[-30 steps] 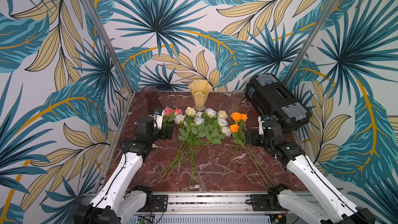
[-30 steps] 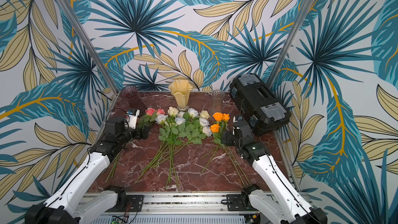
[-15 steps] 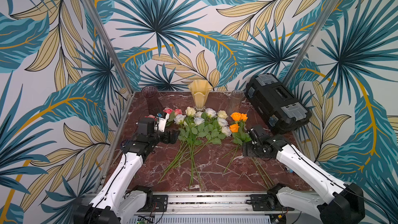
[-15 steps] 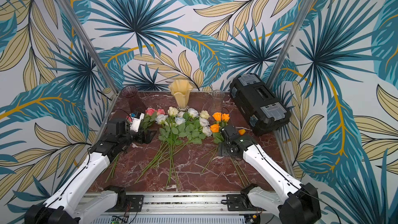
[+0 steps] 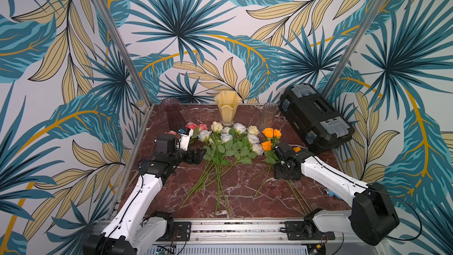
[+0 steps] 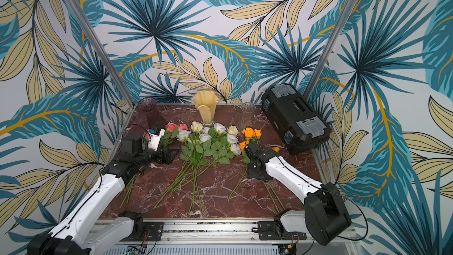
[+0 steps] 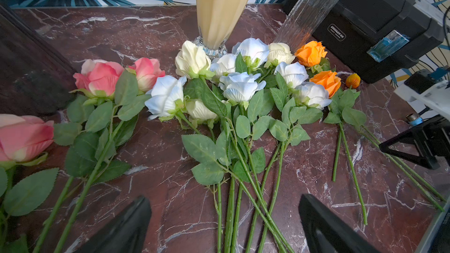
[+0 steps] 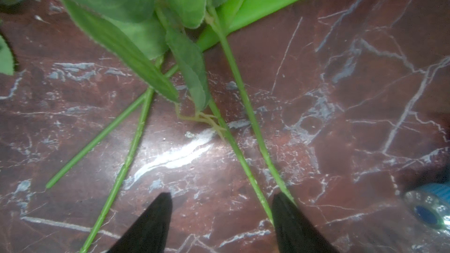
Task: Arrange the flowers in different vases according to their variety
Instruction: Pick up the flower at the center of the board.
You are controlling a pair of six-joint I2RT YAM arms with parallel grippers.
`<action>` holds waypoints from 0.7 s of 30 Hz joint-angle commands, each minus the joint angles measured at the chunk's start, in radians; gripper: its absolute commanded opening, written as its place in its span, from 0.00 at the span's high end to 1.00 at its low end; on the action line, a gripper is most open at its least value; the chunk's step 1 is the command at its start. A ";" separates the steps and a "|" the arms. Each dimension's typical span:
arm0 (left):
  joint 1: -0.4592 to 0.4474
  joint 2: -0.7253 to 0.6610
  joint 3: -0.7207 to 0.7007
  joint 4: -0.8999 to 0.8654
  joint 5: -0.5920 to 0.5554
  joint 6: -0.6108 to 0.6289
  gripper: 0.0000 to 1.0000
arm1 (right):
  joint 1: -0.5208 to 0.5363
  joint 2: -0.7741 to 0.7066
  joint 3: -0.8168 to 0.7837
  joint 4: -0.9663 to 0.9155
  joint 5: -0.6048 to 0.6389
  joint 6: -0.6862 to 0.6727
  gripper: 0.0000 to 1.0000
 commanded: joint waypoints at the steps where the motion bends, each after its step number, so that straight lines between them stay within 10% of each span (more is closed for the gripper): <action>1: -0.002 -0.020 -0.014 0.010 0.005 -0.005 0.00 | 0.005 0.044 -0.021 0.059 0.002 0.017 0.30; 21: -0.002 -0.062 -0.029 -0.023 -0.039 0.000 0.00 | 0.004 0.161 -0.063 0.147 0.021 0.021 0.38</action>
